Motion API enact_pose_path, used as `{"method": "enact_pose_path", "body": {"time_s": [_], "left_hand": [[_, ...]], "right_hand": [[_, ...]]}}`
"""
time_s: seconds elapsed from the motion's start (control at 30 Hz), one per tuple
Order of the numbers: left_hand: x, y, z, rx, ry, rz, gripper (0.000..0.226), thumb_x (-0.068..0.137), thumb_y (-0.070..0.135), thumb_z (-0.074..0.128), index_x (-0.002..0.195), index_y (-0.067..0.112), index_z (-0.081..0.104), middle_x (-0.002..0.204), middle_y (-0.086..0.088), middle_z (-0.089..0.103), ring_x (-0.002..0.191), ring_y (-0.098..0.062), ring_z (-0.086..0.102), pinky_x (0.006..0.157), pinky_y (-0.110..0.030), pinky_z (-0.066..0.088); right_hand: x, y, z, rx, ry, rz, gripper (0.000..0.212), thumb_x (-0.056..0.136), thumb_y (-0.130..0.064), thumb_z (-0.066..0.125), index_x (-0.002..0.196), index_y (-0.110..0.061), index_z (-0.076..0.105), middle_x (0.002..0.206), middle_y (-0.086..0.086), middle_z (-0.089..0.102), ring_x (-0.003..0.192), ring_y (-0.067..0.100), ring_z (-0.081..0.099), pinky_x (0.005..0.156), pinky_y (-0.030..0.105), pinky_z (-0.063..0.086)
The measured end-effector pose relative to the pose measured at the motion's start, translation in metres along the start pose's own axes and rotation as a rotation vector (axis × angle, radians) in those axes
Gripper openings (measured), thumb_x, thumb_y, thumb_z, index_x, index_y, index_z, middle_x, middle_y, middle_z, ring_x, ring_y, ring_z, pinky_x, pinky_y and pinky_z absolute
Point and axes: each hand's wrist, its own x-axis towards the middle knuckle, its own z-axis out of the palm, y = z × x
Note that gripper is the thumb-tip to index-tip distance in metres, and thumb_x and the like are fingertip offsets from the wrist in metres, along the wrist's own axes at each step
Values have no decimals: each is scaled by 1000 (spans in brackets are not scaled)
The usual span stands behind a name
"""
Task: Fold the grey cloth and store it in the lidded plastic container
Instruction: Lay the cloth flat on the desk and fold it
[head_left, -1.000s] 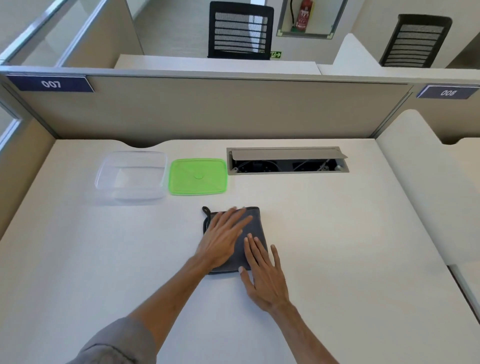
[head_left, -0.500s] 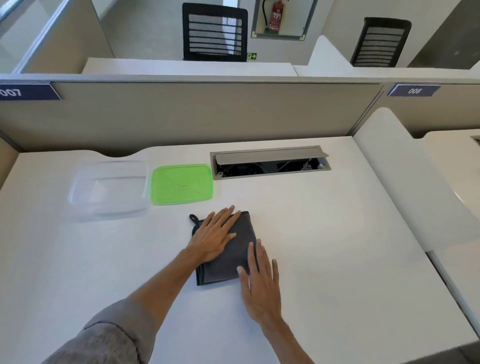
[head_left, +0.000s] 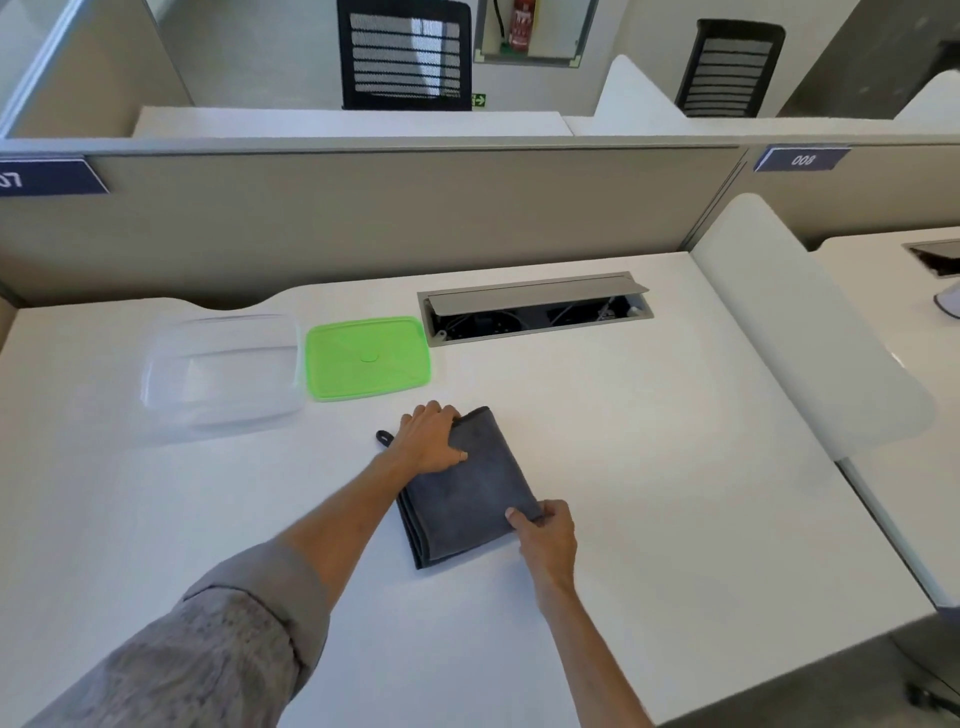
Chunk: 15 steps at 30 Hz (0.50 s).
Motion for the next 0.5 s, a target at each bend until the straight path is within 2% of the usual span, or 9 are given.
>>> {"method": "enact_pose_path", "body": {"time_s": [0.07, 0.17, 0.23, 0.33, 0.4, 0.5], "left_hand": [[-4, -5, 2, -48, -18, -39, 55, 97, 40, 75, 138, 4, 63, 144, -22, 54, 136, -41, 55, 116, -51, 45], [-17, -13, 8, -231, -15, -83, 50, 99, 36, 77, 131, 1, 64, 141, -22, 57, 127, -42, 62, 112, -52, 49], [-28, -19, 15, -371, 7, -102, 47, 102, 33, 75, 132, 0, 60, 138, -22, 62, 125, -41, 64, 109, -51, 51], [-47, -29, 23, -510, 36, -162, 44, 105, 32, 72, 133, 3, 56, 133, -20, 70, 123, -40, 67, 105, -51, 55], [-60, -37, 28, -563, 63, -232, 46, 105, 33, 71, 135, 4, 54, 135, -20, 71, 124, -40, 68, 106, -51, 55], [-79, -48, 32, -617, 91, -329, 49, 104, 34, 73, 140, 6, 53, 140, -18, 70, 128, -40, 67, 108, -51, 55]], "right_hand": [[-3, -1, -2, 39, -55, -11, 27, 98, -23, 77, 109, -22, 52, 111, 9, 73, 99, 28, 73, 80, 48, 68], [-7, -7, -7, 121, -128, -10, 25, 104, -25, 70, 115, -28, 47, 113, 3, 77, 105, 28, 77, 83, 51, 71], [-8, -12, -10, 233, -141, 36, 30, 102, -21, 74, 120, -28, 50, 112, 4, 80, 103, 27, 80, 78, 41, 71], [-3, -14, -12, 358, -155, 139, 38, 92, -15, 86, 124, -14, 66, 112, 10, 82, 104, 27, 82, 78, 28, 65], [0, -13, -10, 285, -258, 136, 35, 89, -14, 89, 119, -6, 73, 109, 10, 85, 102, 25, 83, 81, 28, 66], [2, -15, 2, 75, -393, 57, 33, 94, -12, 84, 121, -8, 65, 111, 12, 83, 100, 28, 82, 83, 40, 71]]}}
